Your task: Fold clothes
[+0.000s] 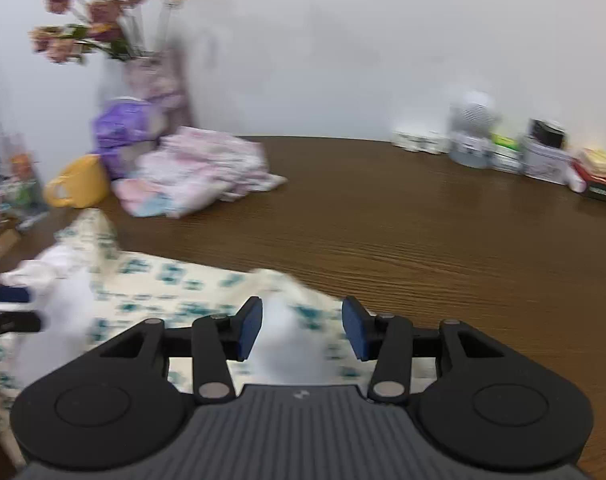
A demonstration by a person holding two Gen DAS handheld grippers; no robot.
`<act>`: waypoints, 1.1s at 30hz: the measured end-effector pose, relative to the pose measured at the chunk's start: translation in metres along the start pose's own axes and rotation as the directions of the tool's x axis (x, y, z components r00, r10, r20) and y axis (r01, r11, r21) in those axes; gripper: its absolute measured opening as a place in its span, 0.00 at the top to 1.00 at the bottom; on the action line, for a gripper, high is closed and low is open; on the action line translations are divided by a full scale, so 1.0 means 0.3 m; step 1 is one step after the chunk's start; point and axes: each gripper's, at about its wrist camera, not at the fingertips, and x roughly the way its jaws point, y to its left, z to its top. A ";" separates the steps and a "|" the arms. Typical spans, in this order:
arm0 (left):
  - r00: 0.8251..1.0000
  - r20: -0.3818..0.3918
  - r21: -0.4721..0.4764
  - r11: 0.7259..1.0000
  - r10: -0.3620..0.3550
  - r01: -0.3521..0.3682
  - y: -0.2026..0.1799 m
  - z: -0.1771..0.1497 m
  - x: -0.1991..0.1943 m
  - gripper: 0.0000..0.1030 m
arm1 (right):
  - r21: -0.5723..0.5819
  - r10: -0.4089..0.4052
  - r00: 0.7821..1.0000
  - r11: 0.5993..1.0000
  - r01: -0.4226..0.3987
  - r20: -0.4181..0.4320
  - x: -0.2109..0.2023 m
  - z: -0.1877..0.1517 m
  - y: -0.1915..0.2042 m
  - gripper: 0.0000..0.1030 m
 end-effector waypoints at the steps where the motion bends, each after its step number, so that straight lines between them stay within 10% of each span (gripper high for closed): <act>1: 1.000 -0.008 -0.015 1.000 0.005 -0.006 0.007 0.013 0.023 0.19 | 0.005 0.028 0.999 1.000 -0.028 -0.025 0.016 0.012 0.027 0.57; 13: 0.998 -0.060 -0.202 0.979 0.031 -0.043 0.111 0.129 0.269 0.26 | 0.414 0.036 0.989 0.910 0.028 -0.145 0.340 0.064 -0.027 0.64; 33: 0.997 0.045 -0.189 0.981 0.062 -0.052 0.154 0.103 0.355 0.82 | 0.600 -0.047 0.993 0.793 0.105 -0.112 0.375 0.001 -0.073 0.78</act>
